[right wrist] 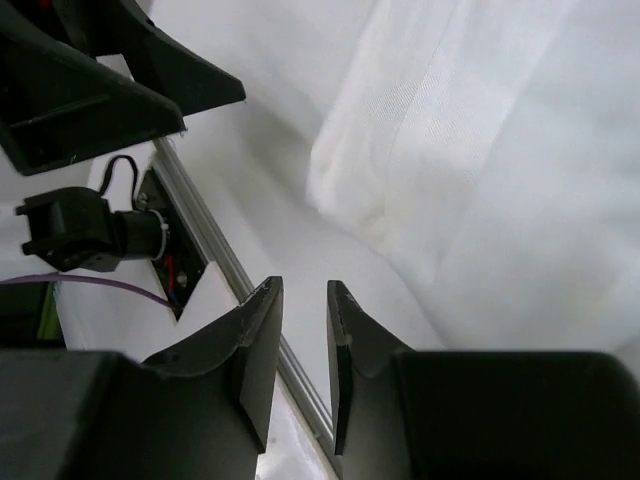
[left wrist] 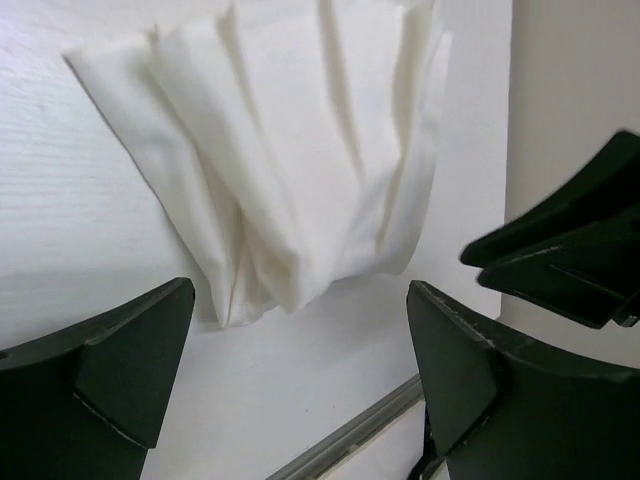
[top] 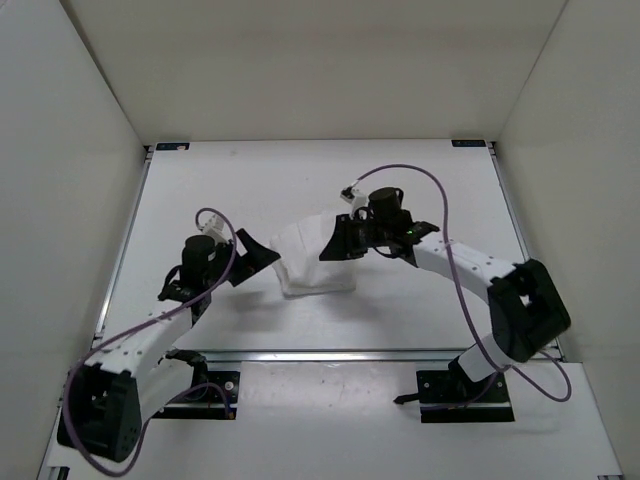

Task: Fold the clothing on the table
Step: Fold the skirt

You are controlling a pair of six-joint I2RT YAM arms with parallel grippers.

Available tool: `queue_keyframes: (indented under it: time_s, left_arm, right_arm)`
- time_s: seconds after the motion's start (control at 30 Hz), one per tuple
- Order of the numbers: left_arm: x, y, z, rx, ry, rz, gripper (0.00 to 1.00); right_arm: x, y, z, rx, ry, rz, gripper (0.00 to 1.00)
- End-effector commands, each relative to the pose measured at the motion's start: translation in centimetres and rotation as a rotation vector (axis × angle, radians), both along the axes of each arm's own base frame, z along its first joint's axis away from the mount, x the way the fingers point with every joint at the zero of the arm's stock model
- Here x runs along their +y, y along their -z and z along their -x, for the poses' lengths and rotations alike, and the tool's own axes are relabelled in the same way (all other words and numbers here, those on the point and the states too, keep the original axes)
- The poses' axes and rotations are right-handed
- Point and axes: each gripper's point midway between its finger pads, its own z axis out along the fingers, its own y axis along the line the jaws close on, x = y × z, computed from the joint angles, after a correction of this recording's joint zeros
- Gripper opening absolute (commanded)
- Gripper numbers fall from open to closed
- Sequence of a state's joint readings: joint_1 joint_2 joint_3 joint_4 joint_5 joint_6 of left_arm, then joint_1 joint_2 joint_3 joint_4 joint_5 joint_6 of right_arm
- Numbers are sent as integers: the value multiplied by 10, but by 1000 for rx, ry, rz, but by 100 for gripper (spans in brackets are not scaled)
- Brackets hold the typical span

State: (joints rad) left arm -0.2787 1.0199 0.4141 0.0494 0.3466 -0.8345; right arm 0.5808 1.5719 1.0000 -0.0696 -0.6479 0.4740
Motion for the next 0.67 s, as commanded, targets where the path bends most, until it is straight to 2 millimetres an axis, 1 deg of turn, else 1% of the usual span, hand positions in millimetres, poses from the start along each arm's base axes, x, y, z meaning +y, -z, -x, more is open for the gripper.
queue_keyframes:
  time_s: [0.0,0.07,0.1,0.13,0.23,0.3,0.33,0.37,0.4,0.43,0.47,0.5,0.53,0.57,0.6,0.63]
  left_arm:
    - [22,-11,12,3,-35,-48,99]
    - [25,-24,16,-34,-23,-60,99]
    - [25,-26,19,-32,-9,-67,99]
    - [22,-30,23,-45,20,-63,99]
    - [14,-25,33,10,86,-64,99]
    - [11,-26,37,40,107,-79,99]
    - [8,-23,40,46,135,-97,99]
    - [4,-22,46,47,164,-97,98]
    - [3,-21,49,48,168,-106,99]
    - [4,-24,48,30,158,-115,99]
    - [5,-25,51,17,149,-113,99]
    - [6,-27,51,2,145,-106,99]
    - [7,-24,53,10,146,-102,99]
    - [10,-23,54,15,153,-104,99]
    - [11,-21,55,34,152,-116,99]
    - [15,-20,55,45,147,-150,99]
  right_arm:
    - [-19,-27,0,-49,60,-69,22]
    - [-24,-27,4,-42,57,-76,23]
    - [-26,-26,8,-43,59,-72,23]
    - [-25,-29,9,-53,62,-76,23]
    - [-25,-27,10,-60,62,-72,23]
    - [-26,-26,12,-56,70,-69,24]
    - [-26,-27,14,-61,68,-73,24]
    - [-28,-24,14,-61,70,-67,24]
    - [-33,-19,15,-55,87,-55,24]
    - [-34,-20,15,-61,88,-56,24]
    - [-35,-16,16,-57,92,-45,24]
    - [-40,-15,15,-56,104,-44,24]
    - [-43,-10,17,-57,110,-25,24]
    - [-45,-10,13,-87,123,-1,25]
    - [-45,-9,15,-90,122,22,28]
    - [-48,-7,10,-115,141,67,35]
